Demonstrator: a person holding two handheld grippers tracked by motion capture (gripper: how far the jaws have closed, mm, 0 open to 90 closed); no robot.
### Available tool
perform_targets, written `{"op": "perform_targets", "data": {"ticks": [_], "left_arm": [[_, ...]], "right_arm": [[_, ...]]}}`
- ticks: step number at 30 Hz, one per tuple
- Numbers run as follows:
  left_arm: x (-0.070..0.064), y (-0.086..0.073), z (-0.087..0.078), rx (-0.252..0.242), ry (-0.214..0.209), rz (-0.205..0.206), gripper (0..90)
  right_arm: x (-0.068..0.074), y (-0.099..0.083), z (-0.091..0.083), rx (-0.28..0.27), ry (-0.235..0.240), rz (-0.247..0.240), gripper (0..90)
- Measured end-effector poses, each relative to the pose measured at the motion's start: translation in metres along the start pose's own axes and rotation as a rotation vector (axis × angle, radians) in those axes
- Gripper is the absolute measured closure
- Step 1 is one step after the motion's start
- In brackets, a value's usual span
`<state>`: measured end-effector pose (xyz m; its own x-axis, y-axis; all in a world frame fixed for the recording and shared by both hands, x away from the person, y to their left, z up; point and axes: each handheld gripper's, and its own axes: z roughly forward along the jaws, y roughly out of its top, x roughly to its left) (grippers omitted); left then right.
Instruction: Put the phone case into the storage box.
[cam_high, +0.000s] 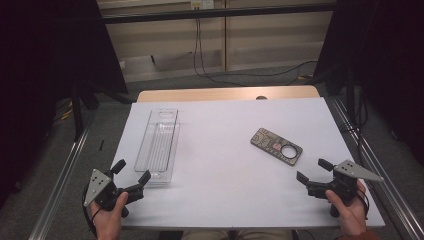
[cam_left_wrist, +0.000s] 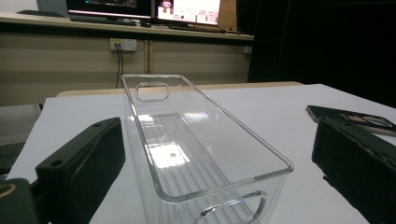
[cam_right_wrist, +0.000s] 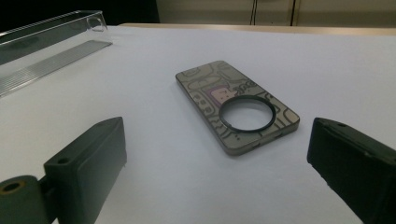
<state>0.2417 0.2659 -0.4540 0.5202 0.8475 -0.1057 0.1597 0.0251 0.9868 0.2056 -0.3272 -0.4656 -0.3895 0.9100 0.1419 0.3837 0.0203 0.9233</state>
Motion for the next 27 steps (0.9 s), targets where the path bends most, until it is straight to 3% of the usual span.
{"op": "perform_targets", "data": {"ticks": [5, 7, 9, 11, 18, 27], "left_arm": [[0.001, 0.000, -0.002, -0.001, 0.005, -0.001, 2.8], [0.001, 0.000, -0.002, -0.002, 0.007, -0.003, 2.8], [0.001, 0.000, -0.001, -0.005, 0.004, -0.006, 2.8], [0.001, 0.000, -0.001, -0.004, 0.004, -0.005, 2.8], [0.001, 0.000, -0.001, 0.003, 0.007, 0.000, 2.8], [0.002, 0.000, -0.001, 0.008, 0.016, -0.004, 2.8]], "right_arm": [[0.004, 0.004, 0.002, 0.008, 0.018, 0.003, 4.0], [0.006, 0.006, 0.003, 0.030, 0.035, 0.007, 3.4], [0.006, 0.009, 0.005, 0.084, 0.091, 0.054, 2.2], [0.006, 0.009, 0.005, 0.099, 0.105, 0.053, 2.4], [0.008, 0.016, 0.012, 0.139, 0.125, 0.025, 6.3], [0.012, 0.023, 0.026, 0.190, 0.107, -0.031, 4.7]]}}
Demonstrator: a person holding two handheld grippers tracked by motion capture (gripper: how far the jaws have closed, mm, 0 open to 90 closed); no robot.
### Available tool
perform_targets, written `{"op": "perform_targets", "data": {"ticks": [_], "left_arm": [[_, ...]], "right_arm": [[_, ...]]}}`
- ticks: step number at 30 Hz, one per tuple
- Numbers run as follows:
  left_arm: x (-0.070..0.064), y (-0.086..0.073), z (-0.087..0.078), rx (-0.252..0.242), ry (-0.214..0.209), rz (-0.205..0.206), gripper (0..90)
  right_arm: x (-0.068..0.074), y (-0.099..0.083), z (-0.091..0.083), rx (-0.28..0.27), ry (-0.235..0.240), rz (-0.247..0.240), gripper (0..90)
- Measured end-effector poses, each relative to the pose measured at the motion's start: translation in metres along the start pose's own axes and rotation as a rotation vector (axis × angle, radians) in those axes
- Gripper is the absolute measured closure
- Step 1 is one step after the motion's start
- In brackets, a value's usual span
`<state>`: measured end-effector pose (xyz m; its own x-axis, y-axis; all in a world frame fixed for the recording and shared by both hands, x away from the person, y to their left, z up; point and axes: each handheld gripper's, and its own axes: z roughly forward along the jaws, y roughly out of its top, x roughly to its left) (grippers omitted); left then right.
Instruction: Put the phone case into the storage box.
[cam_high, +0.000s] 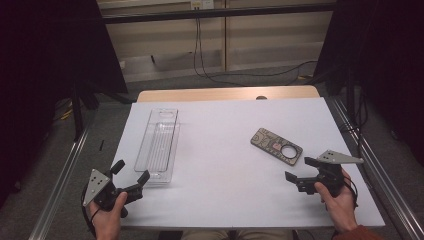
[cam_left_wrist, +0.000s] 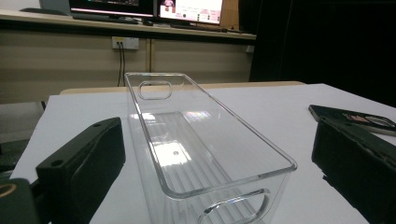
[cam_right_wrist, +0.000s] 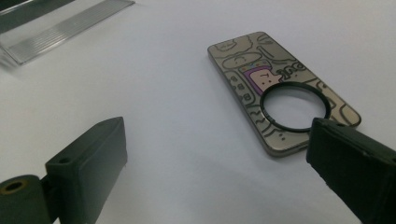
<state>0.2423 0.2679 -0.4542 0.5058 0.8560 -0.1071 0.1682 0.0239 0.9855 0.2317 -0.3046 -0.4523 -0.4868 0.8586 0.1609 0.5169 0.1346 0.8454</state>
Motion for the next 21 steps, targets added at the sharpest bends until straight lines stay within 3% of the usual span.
{"op": "perform_targets", "data": {"ticks": [5, 21], "left_arm": [[0.000, 0.000, 0.000, 0.000, 0.002, 0.001, 2.8], [0.001, -0.001, -0.001, 0.000, 0.001, -0.005, 2.8]], "right_arm": [[0.000, 0.009, 0.003, 0.005, 0.029, -0.028, 3.9], [-0.010, 0.036, 0.027, 0.082, 0.054, -0.067, 32.9]]}}
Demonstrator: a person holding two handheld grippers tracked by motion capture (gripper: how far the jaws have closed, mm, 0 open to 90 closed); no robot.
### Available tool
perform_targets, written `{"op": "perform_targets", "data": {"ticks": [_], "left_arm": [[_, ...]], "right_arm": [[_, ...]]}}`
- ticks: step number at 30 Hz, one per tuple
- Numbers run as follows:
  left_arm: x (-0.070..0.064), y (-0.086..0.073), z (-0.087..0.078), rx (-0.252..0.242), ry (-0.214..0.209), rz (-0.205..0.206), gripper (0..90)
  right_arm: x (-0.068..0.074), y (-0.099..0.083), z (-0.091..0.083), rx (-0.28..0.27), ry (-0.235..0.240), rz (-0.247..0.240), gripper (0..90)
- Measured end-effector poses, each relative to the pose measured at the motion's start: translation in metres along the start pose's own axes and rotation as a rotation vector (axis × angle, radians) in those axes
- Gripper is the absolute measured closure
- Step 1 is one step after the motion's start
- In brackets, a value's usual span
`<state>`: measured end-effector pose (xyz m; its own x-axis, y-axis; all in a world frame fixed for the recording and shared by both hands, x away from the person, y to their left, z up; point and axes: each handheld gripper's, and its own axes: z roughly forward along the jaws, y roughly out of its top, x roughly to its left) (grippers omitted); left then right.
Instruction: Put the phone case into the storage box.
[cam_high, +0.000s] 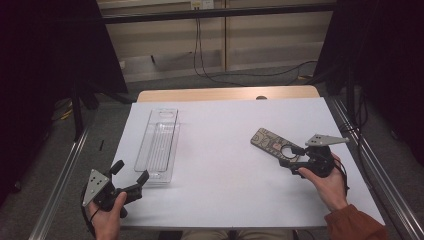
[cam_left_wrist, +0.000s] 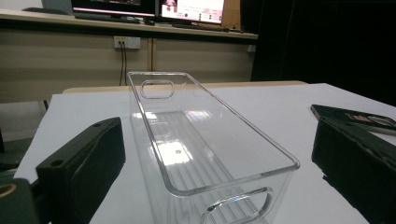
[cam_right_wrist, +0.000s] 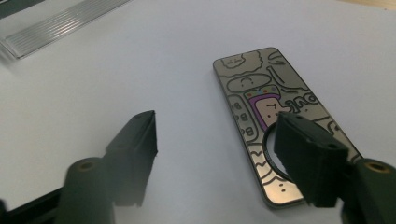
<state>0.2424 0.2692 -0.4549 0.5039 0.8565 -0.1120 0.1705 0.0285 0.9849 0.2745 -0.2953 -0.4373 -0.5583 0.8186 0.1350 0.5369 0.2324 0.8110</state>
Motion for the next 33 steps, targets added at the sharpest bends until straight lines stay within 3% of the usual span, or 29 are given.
{"op": "perform_targets", "data": {"ticks": [3, 4, 9, 18, 23, 24, 27, 28, 33], "left_arm": [[0.000, 0.000, 0.000, 0.000, 0.004, 0.004, 2.8], [0.000, 0.000, -0.001, -0.001, 0.007, 0.000, 2.7], [0.001, 0.000, 0.000, 0.002, 0.000, 0.000, 2.8], [0.001, 0.000, -0.001, -0.001, 0.002, -0.002, 2.8], [0.001, 0.000, 0.000, -0.001, 0.002, -0.002, 2.8], [0.001, 0.000, 0.000, -0.001, 0.002, -0.003, 2.8], [0.001, 0.000, 0.000, 0.000, 0.002, -0.005, 2.8], [0.001, 0.000, 0.000, 0.000, 0.000, -0.009, 2.8], [0.001, 0.000, 0.000, 0.004, 0.002, -0.001, 2.8]], "right_arm": [[-0.001, 0.001, 0.003, 0.013, 0.004, 0.005, 34.4], [-0.002, 0.002, 0.007, 0.033, 0.007, -0.002, 39.3], [-0.005, 0.011, 0.010, 0.017, -0.012, 0.001, 38.9], [-0.013, 0.030, 0.024, 0.040, -0.018, -0.008, 37.9], [-0.018, 0.040, 0.026, 0.039, -0.009, -0.008, 45.9], [-0.020, 0.046, 0.027, 0.035, -0.012, -0.014, 52.9], [-0.022, 0.052, 0.028, 0.039, -0.008, -0.017, 55.8], [-0.024, 0.058, 0.029, 0.044, -0.008, -0.017, 61.5], [-0.030, 0.068, 0.037, 0.065, -0.008, -0.017, 68.3]]}}
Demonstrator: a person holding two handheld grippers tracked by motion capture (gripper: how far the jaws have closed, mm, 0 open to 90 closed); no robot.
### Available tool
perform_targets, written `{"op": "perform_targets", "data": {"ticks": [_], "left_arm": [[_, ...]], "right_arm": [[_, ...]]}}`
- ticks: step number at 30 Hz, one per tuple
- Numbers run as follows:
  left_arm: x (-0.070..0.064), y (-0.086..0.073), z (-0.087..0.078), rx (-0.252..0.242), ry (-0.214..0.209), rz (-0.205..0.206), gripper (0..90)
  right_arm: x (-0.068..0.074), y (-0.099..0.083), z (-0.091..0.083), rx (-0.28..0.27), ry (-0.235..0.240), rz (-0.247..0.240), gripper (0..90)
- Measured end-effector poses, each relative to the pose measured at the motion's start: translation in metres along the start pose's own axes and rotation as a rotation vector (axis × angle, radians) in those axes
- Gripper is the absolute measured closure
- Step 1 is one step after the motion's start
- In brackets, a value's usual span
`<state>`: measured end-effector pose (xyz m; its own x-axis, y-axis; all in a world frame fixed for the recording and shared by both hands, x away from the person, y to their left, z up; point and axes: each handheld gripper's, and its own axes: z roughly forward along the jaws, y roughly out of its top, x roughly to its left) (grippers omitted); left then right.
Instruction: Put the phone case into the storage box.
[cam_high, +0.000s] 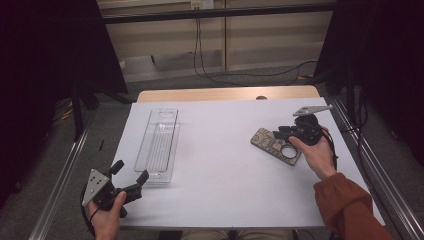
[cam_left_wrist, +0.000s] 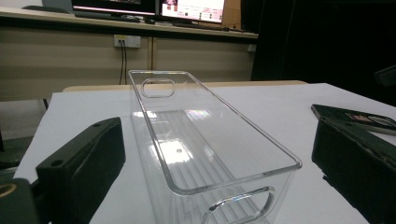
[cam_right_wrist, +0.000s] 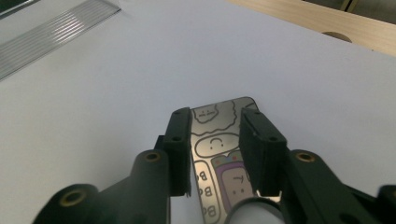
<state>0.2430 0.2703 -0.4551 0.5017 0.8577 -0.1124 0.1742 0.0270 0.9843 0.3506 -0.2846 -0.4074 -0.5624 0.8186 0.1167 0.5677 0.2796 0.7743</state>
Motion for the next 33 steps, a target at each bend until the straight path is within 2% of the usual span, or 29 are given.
{"op": "perform_targets", "data": {"ticks": [1, 2, 3, 5, 11, 15, 17, 22, 23, 25, 27, 33], "left_arm": [[0.000, 0.000, 0.000, 0.000, 0.000, 0.000, 2.8], [0.000, 0.000, 0.000, 0.000, 0.000, 0.000, 2.8], [0.000, 0.000, 0.000, 0.000, 0.001, 0.001, 2.8], [0.000, 0.000, 0.000, 0.000, -0.001, 0.000, 2.8], [-0.001, 0.000, 0.001, 0.005, -0.012, 0.005, 2.8], [0.000, 0.000, 0.001, 0.006, -0.014, 0.002, 2.8], [0.000, 0.000, 0.001, 0.006, -0.010, 0.002, 2.8], [0.000, -0.001, 0.001, 0.013, -0.012, 0.003, 2.8], [0.000, -0.001, 0.002, 0.012, -0.016, -0.001, 2.8], [-0.001, -0.001, 0.001, 0.012, -0.007, 0.004, 2.8], [-0.001, 0.000, 0.001, 0.011, -0.012, 0.003, 2.8], [0.000, -0.001, 0.001, 0.004, -0.011, -0.007, 2.8]], "right_arm": [[-0.002, 0.004, 0.005, 0.018, 0.003, 0.005, 70.3], [-0.002, 0.004, 0.005, 0.018, 0.003, 0.005, 70.3], [-0.005, 0.007, 0.010, 0.025, 0.015, -0.001, 75.8], [-0.006, 0.008, 0.012, 0.027, 0.017, 0.001, 76.5], [-0.015, 0.016, 0.025, 0.042, 0.032, 0.029, 89.9], [-0.021, 0.024, 0.034, 0.064, 0.018, 0.029, 90.0], [-0.024, 0.028, 0.037, 0.083, 0.018, 0.050, 90.0], [-0.030, 0.039, 0.049, 0.104, -0.005, 0.060, 90.0], [-0.032, 0.043, 0.055, 0.117, -0.026, 0.061, 90.0], [-0.033, 0.044, 0.058, 0.117, -0.031, 0.072, 90.0], [-0.036, 0.047, 0.065, 0.140, -0.070, 0.093, 90.0], [-0.044, 0.045, 0.086, 0.170, -0.089, 0.114, 90.0]]}}
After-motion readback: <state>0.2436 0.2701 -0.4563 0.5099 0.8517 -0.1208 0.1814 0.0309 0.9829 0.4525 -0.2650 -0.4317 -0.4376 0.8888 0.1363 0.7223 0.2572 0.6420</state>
